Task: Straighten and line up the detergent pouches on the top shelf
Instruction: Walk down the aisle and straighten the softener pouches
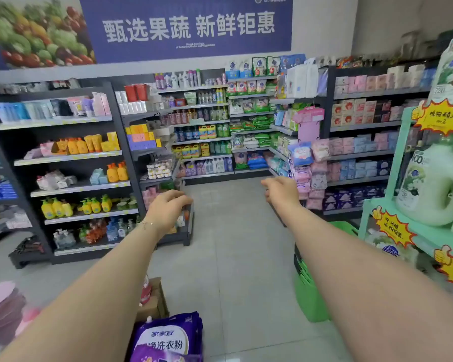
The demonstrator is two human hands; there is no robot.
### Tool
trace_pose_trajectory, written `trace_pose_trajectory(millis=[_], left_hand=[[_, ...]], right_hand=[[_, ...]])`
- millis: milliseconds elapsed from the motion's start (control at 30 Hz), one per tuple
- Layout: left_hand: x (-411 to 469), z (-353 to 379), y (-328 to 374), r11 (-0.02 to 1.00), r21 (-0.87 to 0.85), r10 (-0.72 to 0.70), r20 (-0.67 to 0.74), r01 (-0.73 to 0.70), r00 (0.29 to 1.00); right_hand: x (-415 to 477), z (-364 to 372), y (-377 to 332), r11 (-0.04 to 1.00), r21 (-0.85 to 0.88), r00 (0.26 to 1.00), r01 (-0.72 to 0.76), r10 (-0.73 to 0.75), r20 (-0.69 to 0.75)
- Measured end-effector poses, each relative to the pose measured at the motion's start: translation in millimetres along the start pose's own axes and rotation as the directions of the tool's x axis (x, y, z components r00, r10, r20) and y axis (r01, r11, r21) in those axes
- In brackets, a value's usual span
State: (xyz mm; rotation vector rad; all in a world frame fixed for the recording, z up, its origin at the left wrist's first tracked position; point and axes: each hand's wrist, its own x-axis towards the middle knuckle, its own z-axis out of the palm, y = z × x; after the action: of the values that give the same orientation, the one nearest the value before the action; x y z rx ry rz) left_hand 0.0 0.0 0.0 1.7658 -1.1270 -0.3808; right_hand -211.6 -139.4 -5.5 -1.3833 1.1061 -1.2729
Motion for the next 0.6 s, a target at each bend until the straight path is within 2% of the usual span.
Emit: trace_pose_trajectory(millis=[133,267,467,600], left_hand=[[46,18,-4,0.996,0.092,0.01,0.068,-0.016,0.998],[104,39,-4,0.99,0.139,0.028,0.078,-0.039,0.997],[213,67,6,0.916,0.397,0.015,0.122,-0.063,0.992],[272,93,12,0.874,0.475,0.033,0.153,-0.103,0.988]], right_hand=[[41,9,5,0.975,-0.216,0.998,0.056,-0.05,0.036],[107,21,7,0.891,-0.429,0.989,0.148,-0.129,0.075],[215,41,0,0.79,-0.561,0.968,0.248,-0.176,0.181],[278,53,5,0.725,-0.627,0.957,0.285,-0.182,0.225]])
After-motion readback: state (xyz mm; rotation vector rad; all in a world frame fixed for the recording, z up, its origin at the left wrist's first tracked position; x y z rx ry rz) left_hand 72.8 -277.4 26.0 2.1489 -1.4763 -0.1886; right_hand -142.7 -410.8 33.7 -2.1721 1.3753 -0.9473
